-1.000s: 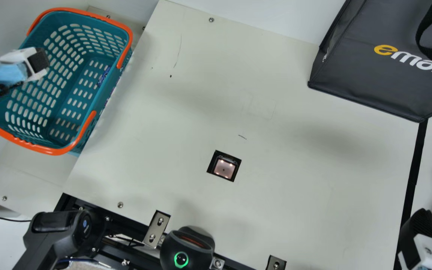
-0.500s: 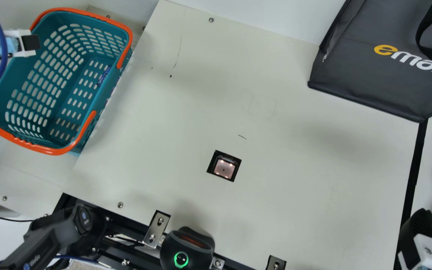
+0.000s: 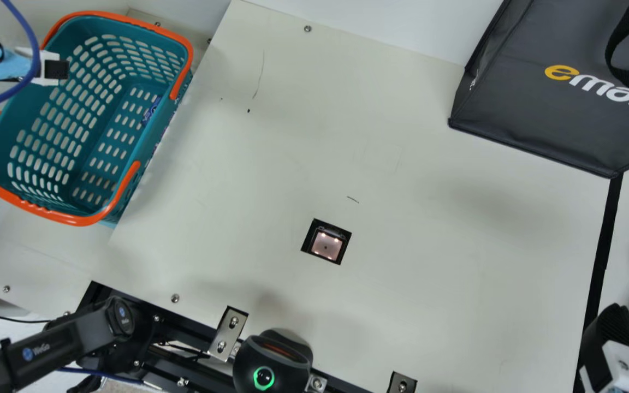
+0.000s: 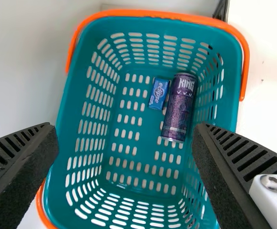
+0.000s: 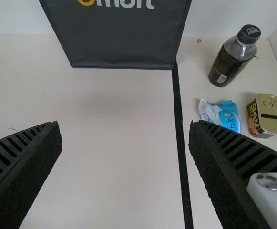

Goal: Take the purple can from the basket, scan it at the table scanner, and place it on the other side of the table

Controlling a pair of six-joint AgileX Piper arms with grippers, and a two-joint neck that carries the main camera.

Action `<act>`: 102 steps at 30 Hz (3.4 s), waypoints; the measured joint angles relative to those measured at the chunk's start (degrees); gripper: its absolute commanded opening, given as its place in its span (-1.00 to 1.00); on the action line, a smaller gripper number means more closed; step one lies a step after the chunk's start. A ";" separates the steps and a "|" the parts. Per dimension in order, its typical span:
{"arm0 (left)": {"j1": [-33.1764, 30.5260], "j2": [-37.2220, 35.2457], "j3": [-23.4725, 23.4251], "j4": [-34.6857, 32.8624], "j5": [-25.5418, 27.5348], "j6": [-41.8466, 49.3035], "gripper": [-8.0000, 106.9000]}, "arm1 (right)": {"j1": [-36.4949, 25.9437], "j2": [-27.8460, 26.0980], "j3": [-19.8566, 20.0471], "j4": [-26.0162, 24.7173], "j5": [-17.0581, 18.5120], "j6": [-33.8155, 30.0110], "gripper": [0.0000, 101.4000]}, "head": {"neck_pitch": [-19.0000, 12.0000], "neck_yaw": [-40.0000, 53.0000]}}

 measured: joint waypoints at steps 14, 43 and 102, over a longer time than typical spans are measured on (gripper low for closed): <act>-2.41 10.66 1.06 0.60 -5.12 4.37 0.71 | 0.00 0.00 0.00 0.00 0.01 0.00 0.87 | 0.00 -0.09; -2.22 25.36 1.14 -4.22 -7.64 13.26 0.71 | 0.00 0.00 0.00 0.00 0.01 0.00 0.87 | 0.00 0.00; -3.19 42.46 -1.73 -9.39 -6.95 19.64 0.71 | 0.00 0.00 0.00 0.00 0.02 0.00 0.87 | 0.00 0.00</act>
